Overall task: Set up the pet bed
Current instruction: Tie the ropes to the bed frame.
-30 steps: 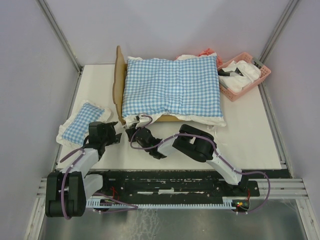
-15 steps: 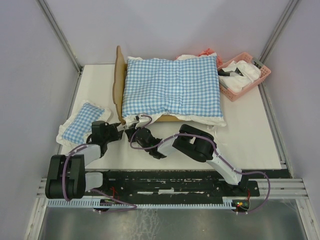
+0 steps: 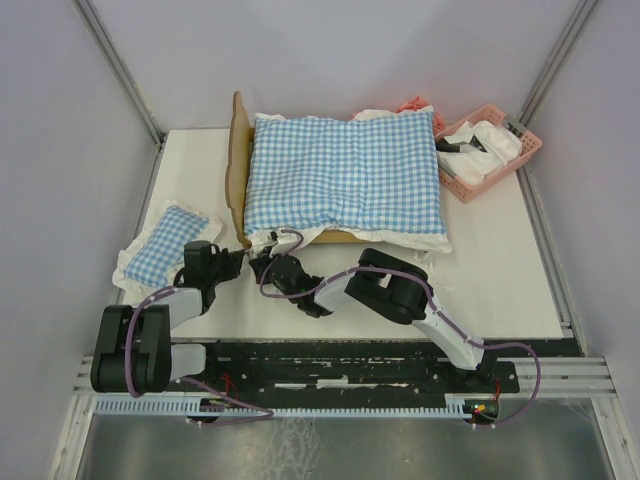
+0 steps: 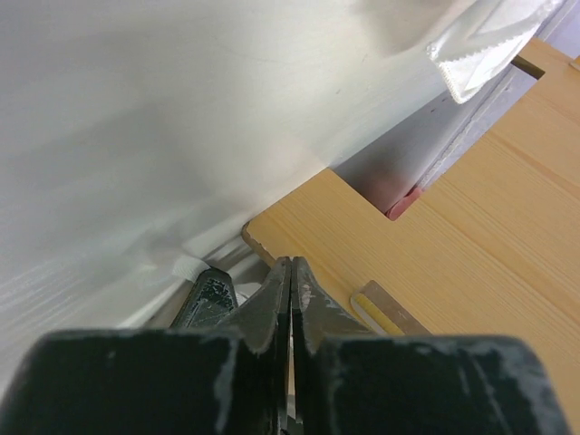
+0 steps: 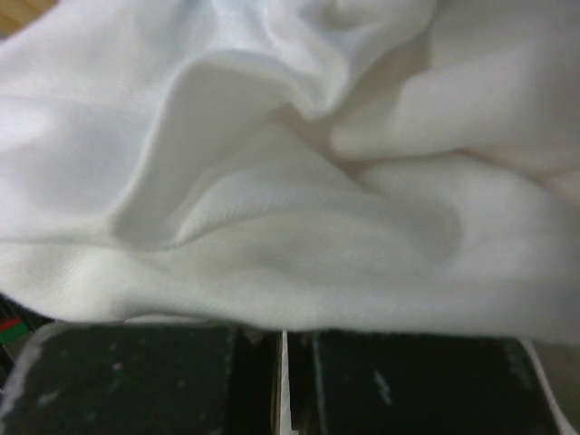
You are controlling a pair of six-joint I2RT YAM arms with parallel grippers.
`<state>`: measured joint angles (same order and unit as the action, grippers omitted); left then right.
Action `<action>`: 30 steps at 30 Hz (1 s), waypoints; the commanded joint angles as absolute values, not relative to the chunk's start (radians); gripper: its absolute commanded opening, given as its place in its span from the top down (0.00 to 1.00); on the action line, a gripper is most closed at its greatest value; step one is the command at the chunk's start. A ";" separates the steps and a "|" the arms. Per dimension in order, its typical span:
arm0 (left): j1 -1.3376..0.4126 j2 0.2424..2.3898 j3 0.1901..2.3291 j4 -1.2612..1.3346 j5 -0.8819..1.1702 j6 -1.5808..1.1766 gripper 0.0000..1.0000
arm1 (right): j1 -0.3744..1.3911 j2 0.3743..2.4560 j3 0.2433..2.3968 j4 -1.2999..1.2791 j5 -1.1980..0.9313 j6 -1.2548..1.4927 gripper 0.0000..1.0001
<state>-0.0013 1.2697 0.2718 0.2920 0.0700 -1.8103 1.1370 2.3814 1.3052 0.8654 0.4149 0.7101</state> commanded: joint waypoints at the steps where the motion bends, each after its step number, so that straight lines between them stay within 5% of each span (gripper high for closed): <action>1: -0.008 1.238 0.277 0.296 0.053 -1.837 0.97 | 1.138 2.373 1.325 0.864 0.407 0.711 0.98; 13: -0.011 1.021 0.331 0.216 -0.095 -1.630 0.97 | 1.129 2.334 1.262 0.873 0.415 0.643 0.98; 27: -0.018 1.017 0.337 0.249 -0.092 -1.608 0.97 | 1.123 2.331 1.234 0.878 0.392 0.644 0.84; 30: -0.020 1.017 0.337 0.261 -0.094 -1.604 0.97 | 1.122 2.335 1.232 0.879 0.395 0.647 0.96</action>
